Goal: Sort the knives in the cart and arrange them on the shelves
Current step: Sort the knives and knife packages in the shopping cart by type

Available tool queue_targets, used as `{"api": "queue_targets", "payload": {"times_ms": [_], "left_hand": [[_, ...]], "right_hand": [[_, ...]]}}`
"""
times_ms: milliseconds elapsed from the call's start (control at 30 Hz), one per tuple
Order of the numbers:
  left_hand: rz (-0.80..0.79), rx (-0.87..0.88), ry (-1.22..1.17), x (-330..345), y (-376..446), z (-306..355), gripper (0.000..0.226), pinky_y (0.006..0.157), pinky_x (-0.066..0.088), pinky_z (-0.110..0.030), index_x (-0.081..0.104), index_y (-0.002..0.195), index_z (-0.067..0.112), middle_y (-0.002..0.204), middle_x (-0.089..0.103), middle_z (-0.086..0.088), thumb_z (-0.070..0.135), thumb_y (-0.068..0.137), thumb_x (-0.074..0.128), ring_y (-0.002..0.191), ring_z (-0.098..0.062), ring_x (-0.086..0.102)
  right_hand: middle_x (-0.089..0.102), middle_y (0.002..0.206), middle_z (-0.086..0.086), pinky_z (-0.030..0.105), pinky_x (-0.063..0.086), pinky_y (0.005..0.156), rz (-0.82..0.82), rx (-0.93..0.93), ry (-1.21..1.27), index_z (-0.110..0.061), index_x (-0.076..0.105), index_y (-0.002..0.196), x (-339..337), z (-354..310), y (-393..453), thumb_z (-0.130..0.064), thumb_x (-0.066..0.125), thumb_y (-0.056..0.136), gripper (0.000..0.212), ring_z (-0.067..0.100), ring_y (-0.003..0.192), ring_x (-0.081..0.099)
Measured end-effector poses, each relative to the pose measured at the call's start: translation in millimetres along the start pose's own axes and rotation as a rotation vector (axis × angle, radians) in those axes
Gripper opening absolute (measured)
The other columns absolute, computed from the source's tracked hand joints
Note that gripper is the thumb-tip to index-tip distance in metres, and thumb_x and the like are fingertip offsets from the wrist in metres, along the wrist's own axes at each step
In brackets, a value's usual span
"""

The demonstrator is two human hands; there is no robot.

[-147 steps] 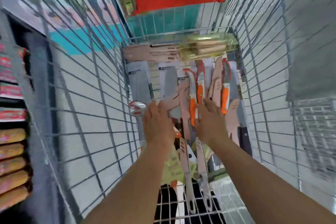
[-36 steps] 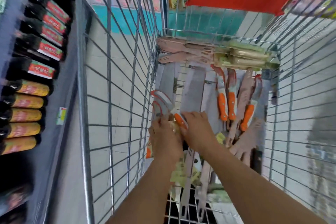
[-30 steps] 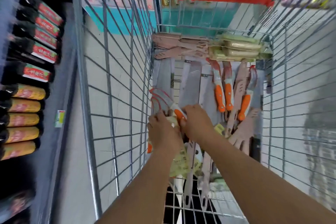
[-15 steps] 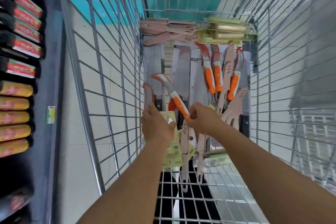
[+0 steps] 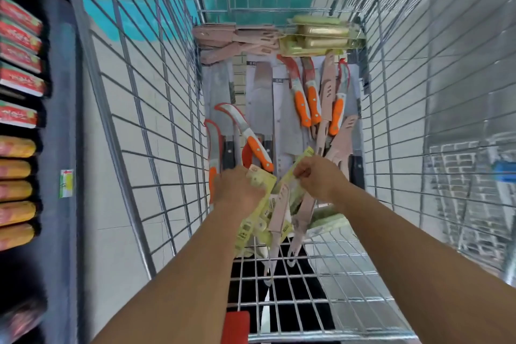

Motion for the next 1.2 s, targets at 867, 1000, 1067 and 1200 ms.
{"api": "queue_targets", "payload": {"times_ms": [867,1000,1067,1200], "left_hand": [[0.020,0.017,-0.061,-43.0,14.2,13.6,0.047,0.091,0.046,-0.043,0.041,0.122,0.008,0.108,0.060,-0.010,0.039,0.090,0.057,0.102,-0.035,0.058],[0.159,-0.152,-0.324,-69.1,16.5,4.1,0.050,0.100,0.041,-0.046,0.037,0.127,0.008,0.118,0.059,-0.013,0.029,0.089,0.060,0.110,-0.034,0.056],[0.249,-0.200,-0.313,-77.9,11.6,-0.9,0.050,0.100,0.037,-0.042,0.035,0.128,0.007,0.118,0.059,-0.013,0.029,0.090,0.058,0.112,-0.035,0.055],[0.413,-0.204,-0.473,-92.5,7.9,-2.0,0.033,0.086,0.038,-0.039,0.037,0.106,0.011,0.088,0.052,-0.003,0.034,0.091,0.055,0.095,-0.032,0.059]], "right_hand": [[0.058,0.114,0.000,0.027,0.043,0.086,0.283,-0.070,0.308,-0.013,0.050,0.125,-2.0,-33.7,-23.3,-0.034,0.054,0.092,0.039,0.017,0.108,0.054],[0.061,0.108,-0.004,0.026,0.042,0.076,0.334,0.048,0.470,-0.015,0.052,0.120,-4.3,-24.7,-21.3,-0.037,0.052,0.094,0.034,0.014,0.094,0.056],[0.056,0.122,0.005,0.035,0.042,0.093,0.379,0.075,0.253,-0.014,0.052,0.125,-8.9,-20.7,-22.4,-0.029,0.055,0.092,0.037,0.021,0.110,0.051],[0.062,0.110,-0.005,0.028,0.049,0.075,0.333,0.059,0.495,-0.016,0.048,0.129,-4.2,-30.8,-23.4,-0.035,0.055,0.091,0.042,0.006,0.092,0.060]]}}
Point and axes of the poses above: each hand's wrist, its own y-axis towards the middle knuckle, its own x-axis out of the palm, z = x × y, the point moved 10 cm from there along y, towards the middle knuckle
